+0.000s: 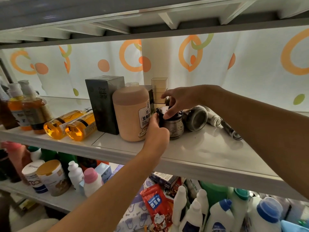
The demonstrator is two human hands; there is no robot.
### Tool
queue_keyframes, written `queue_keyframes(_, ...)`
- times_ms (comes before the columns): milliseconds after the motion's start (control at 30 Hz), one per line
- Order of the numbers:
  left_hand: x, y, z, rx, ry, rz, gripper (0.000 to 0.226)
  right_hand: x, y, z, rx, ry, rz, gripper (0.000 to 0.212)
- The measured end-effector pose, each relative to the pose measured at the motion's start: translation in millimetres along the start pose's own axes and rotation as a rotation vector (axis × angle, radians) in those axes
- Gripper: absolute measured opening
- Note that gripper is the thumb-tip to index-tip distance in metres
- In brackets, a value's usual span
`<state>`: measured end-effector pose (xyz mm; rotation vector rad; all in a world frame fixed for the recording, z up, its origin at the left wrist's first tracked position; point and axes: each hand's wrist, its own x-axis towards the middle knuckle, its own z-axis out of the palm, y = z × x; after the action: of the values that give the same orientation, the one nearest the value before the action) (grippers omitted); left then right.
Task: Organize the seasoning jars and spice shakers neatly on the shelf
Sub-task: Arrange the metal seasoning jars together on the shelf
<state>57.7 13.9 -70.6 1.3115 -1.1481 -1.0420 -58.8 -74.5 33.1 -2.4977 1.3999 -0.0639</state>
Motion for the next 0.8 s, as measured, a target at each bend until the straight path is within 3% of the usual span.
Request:
queue_keyframes(233,1.7,-0.1,-2.3,0.033,-0.009,-0.006,0.091,-3.1,-0.6,2.7,-0.044,0.061,0.016,0.093)
queue_keyframes(433,-2.1,-5.8,-2.5,-0.006,0.076,-0.031,0.079,-6.7,2.5,-7.1,0.023,-0.044,-0.026,0.094)
queue_keyframes(667,-0.4,-11.3,-5.2,0.007,0.007,0.041,0.084,-3.8,3.7,-4.3,0.026,-0.035,-0.027,0.094)
queue_keyframes(800,11.6,-19.6,-7.9,-0.004,0.017,-0.015,0.079,-5.3,1.4,-3.5,0.010,-0.011,-0.026,0.094)
